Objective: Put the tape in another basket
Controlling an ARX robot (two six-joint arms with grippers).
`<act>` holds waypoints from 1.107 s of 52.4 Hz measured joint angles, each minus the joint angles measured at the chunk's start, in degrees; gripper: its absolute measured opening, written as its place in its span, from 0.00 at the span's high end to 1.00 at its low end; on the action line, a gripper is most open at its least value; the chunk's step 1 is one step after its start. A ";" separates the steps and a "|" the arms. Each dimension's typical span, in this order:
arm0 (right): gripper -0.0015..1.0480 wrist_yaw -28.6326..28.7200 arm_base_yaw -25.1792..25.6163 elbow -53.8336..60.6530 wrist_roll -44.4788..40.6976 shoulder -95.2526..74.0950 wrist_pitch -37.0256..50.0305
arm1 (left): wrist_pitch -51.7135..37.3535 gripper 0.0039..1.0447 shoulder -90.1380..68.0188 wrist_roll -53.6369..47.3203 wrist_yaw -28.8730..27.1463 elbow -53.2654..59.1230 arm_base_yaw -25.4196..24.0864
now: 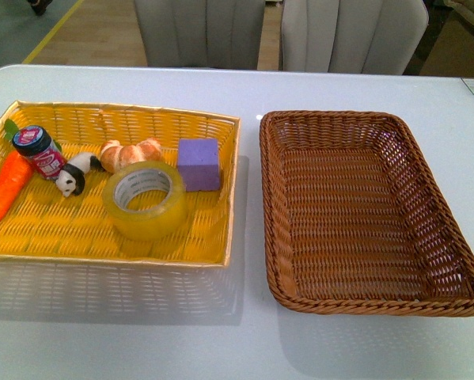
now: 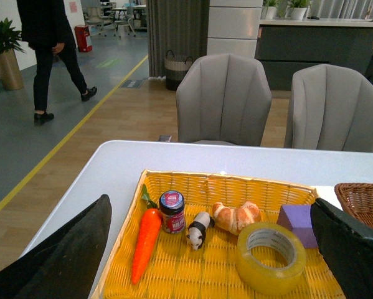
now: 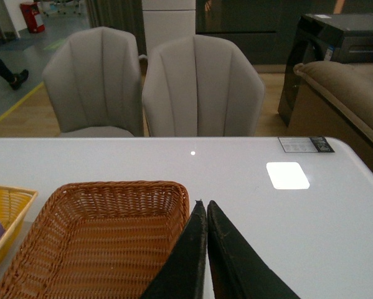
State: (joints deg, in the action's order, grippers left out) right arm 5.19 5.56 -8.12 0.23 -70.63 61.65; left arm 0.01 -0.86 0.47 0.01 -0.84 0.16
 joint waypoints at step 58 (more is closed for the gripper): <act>0.98 -5.18 -5.35 6.82 -0.02 44.54 -35.85 | 0.00 0.08 0.00 0.00 0.00 0.00 0.00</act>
State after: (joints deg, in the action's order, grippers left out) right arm 0.01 0.21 -1.30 0.21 -26.09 25.80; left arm 0.01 -0.86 0.47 0.01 -0.84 0.16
